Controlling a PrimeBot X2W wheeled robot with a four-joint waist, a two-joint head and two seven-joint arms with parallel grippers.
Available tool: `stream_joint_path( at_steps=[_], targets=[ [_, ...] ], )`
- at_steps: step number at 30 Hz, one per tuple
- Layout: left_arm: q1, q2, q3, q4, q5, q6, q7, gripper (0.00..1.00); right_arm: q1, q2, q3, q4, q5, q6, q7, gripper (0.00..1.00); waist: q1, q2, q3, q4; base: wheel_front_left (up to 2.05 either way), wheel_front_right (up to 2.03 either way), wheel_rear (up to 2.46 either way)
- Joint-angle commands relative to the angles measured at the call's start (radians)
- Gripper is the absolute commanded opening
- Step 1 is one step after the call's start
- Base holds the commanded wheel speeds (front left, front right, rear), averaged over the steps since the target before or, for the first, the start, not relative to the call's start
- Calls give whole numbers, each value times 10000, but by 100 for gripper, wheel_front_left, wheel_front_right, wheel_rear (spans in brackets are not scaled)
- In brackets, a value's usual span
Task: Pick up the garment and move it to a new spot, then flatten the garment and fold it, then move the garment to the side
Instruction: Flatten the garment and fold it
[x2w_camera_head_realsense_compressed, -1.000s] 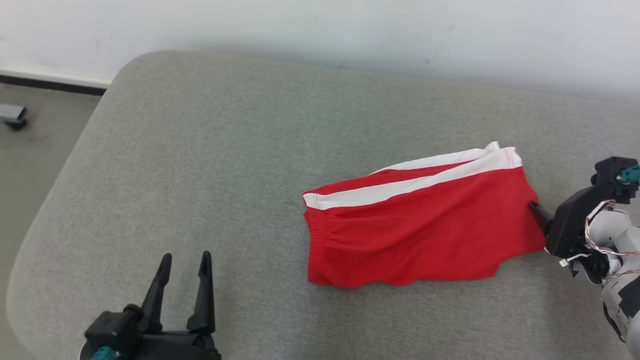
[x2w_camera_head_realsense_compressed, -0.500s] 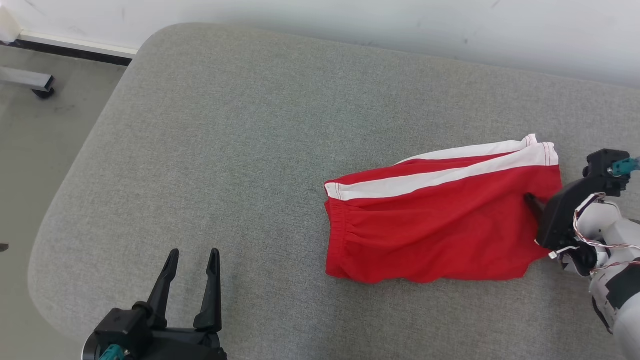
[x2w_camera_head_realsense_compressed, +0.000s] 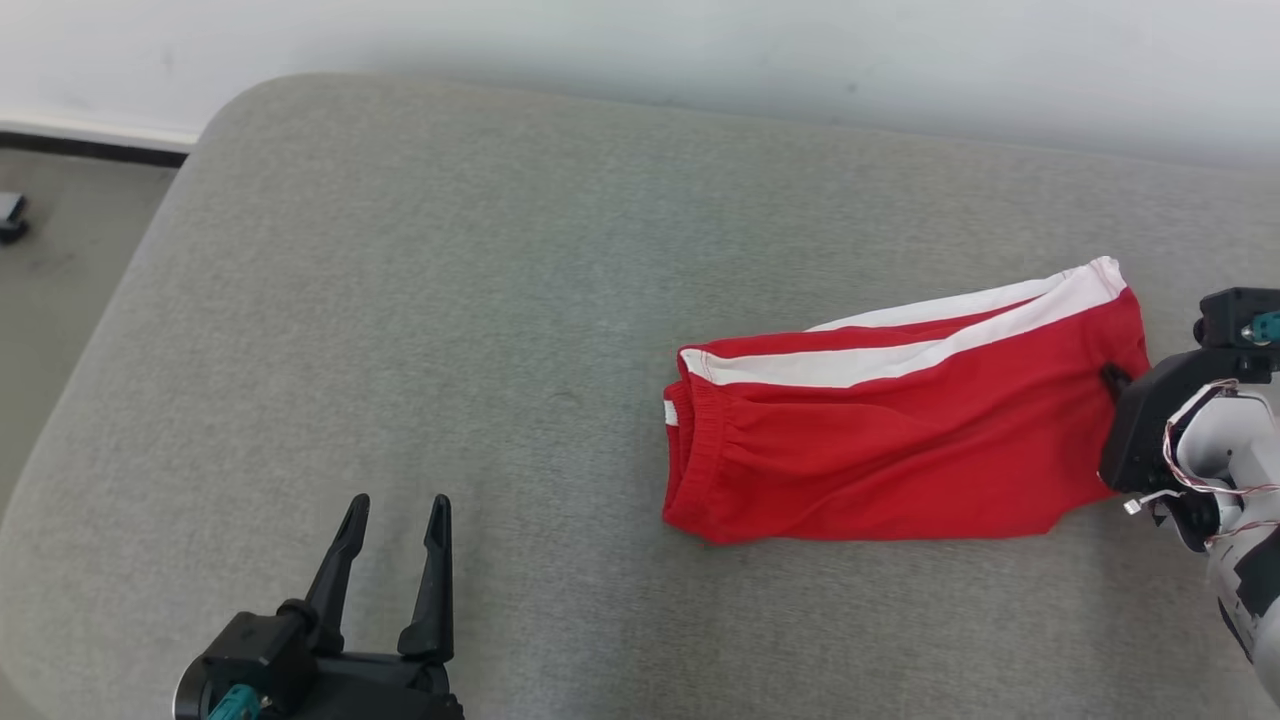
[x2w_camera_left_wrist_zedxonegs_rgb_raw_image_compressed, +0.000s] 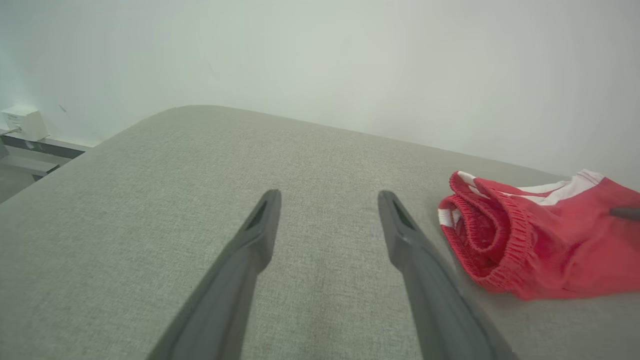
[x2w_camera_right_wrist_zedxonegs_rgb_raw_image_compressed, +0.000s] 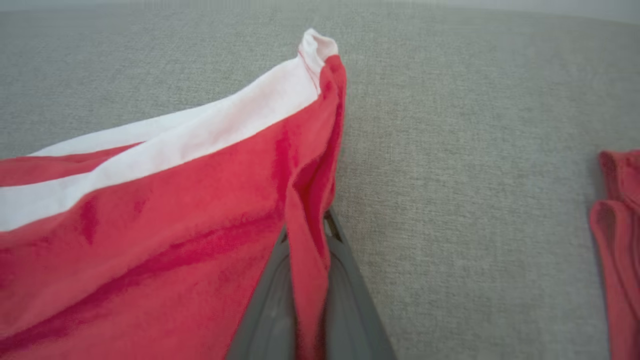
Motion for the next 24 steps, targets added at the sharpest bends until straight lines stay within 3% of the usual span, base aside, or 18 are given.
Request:
stream_joint_path(
  at_steps=[1,7,14,24],
  targets=[
    [-23,-1,26,-13,35,37,-17,100,184,-114,0,-105,9,-31,-165,0,-2,-1,-288,-544,0,0,0],
    [-90,2,-87,134,-6,-71,-17,100,391,-483,38,-208,-260,-31,-460,0,-2,-1,-575,-1273,0,0,0],
    [-184,3,-377,278,-150,-49,-17,100,338,-716,9,-144,-783,-31,-859,0,-2,-1,-843,-1658,0,0,0],
    [66,1,-529,401,-292,58,-16,100,140,30,544,-1816,-1341,-31,-565,0,-2,-1,-1174,-1726,0,0,0]
  ],
)
